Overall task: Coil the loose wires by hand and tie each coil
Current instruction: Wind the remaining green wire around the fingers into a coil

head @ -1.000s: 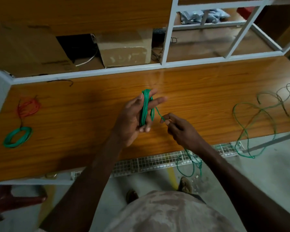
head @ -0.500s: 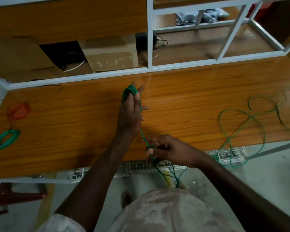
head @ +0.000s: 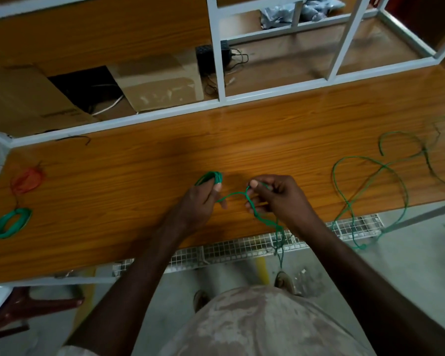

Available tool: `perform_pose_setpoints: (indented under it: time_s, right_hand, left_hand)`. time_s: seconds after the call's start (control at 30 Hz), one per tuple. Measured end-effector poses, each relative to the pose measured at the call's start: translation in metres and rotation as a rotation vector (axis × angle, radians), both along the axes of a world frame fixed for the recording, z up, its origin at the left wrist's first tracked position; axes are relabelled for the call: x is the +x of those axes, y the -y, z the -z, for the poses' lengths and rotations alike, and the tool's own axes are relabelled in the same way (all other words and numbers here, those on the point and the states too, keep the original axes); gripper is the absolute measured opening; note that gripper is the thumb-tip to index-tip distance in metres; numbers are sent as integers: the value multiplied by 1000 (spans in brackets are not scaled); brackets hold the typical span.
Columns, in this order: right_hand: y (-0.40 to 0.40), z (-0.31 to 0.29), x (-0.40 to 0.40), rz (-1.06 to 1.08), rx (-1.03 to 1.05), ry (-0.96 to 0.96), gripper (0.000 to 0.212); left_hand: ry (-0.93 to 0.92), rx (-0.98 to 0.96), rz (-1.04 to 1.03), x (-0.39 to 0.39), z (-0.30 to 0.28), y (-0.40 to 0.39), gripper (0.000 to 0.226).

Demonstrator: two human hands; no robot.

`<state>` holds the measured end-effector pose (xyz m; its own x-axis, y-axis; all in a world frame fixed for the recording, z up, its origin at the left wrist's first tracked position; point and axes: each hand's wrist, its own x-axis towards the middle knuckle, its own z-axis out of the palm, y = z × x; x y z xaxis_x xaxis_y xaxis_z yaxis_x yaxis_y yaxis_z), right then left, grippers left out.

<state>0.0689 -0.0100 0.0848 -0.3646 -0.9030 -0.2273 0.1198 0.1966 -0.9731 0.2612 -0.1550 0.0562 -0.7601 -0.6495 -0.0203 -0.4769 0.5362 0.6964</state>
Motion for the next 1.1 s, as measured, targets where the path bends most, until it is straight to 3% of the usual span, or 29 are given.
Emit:
perform_pose_setpoints:
  time_s: [0.13,0.33,0.63,0.8,1.0,1.1]
  right_hand:
    - [7,1,-15,263,-73,-4,23]
    - [2,-4,-32,434,-100,-109,22]
    - [-17,-15,-83,792,-101,-95,27]
    - [-27,-14,-103,792,-131,-56,27]
    - [-34,14,-127,975,-159,-54,18]
    - [-36,25,-136,957,-145,-139,17]
  left_hand:
    - [-53,26,-16,13,-2,4,48]
    - [-59,2,-70,31,3,14,35]
    - [-28,-1,-176,62,18,28,51]
    - [34,6,-262,76,25,36,31]
    - [36,50,-404,82,22,47,32]
    - [29,89,-433,85,21,47,31]
